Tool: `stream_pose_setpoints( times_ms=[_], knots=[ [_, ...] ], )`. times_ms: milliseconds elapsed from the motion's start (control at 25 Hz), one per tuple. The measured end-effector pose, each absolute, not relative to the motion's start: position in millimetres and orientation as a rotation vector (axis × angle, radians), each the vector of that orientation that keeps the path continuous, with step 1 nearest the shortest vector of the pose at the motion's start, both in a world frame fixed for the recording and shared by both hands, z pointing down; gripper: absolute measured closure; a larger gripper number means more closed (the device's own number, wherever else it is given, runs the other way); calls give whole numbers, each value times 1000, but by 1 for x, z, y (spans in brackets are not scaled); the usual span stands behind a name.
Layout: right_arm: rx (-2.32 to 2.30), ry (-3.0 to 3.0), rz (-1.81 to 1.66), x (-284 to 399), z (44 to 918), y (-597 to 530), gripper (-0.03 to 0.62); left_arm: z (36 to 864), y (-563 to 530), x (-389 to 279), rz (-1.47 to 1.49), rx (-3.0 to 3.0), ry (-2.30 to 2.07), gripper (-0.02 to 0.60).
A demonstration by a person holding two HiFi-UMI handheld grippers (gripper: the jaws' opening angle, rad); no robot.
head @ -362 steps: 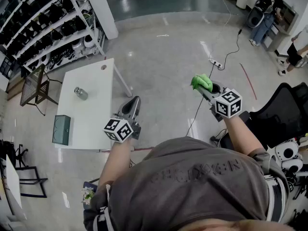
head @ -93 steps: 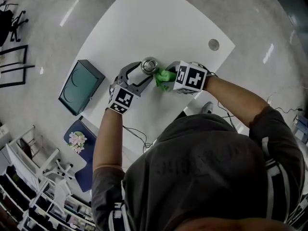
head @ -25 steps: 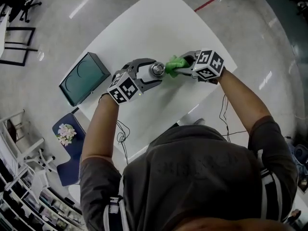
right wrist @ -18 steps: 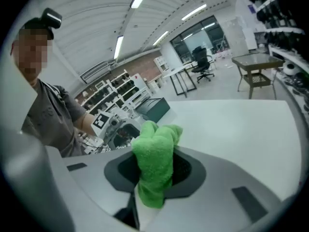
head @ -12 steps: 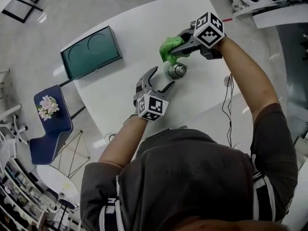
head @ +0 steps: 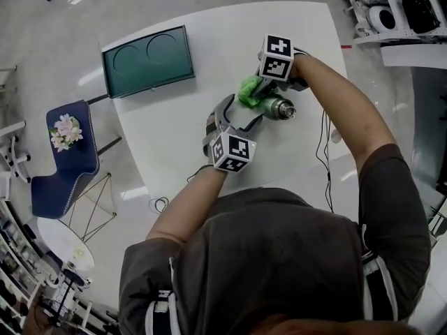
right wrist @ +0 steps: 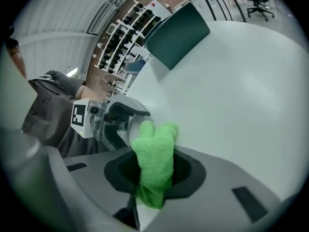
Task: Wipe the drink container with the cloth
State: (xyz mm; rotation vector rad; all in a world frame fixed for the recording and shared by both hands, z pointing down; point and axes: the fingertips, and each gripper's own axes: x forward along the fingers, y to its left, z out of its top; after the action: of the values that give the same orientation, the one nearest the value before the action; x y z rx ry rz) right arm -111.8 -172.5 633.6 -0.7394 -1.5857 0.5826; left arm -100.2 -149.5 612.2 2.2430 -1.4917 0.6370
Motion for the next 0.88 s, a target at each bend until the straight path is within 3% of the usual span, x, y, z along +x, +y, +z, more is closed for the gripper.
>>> stream_pose_setpoints(
  times_ms=[520,880],
  knots=[
    [-889,-1783,736,-117,551,-185,505,598,-143,-81,614,2275,-1397,202],
    [-672,-1681,667,-109,627,-184,507,604,-149,-73,589,2239,-1368,196]
  ],
)
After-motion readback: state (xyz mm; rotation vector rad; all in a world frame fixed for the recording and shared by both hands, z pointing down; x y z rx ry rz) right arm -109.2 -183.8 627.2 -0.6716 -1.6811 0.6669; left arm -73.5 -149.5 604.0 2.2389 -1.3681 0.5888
